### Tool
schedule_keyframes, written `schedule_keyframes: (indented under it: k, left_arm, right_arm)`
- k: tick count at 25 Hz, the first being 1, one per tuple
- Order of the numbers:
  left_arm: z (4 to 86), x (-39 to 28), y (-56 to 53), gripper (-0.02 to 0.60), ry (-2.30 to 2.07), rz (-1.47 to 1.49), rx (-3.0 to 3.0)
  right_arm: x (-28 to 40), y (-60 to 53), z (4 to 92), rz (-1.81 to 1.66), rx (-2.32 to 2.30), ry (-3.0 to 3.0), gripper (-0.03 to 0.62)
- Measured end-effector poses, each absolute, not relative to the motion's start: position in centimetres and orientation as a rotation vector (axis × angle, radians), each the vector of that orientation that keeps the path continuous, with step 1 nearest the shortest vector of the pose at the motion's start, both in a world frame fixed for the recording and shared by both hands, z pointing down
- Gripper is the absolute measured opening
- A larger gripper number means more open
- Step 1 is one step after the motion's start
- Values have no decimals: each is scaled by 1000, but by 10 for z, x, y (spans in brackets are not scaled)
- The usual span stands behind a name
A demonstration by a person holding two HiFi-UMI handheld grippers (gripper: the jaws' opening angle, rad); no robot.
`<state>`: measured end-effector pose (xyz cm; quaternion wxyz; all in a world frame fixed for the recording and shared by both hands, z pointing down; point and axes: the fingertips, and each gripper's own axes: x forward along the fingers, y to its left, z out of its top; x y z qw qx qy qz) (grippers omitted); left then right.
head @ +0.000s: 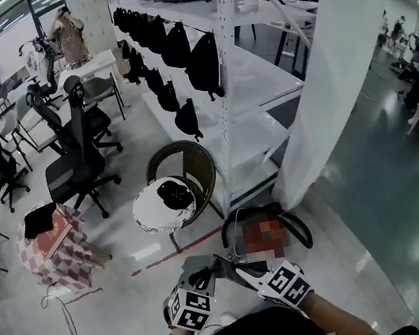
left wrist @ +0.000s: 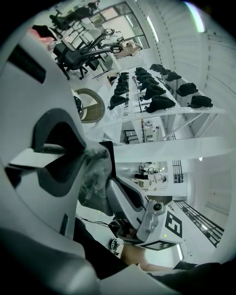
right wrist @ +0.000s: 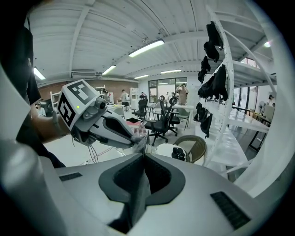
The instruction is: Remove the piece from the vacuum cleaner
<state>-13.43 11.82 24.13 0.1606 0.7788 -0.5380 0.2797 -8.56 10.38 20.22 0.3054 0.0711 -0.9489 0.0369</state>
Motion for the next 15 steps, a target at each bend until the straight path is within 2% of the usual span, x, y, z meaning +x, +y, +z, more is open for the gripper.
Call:
schedule_keyframes:
  k: [15]
  left_arm:
    - [249, -135, 125, 48, -1528, 755, 2226]
  right_arm:
    - [-90, 116, 207, 91, 177, -2517, 40]
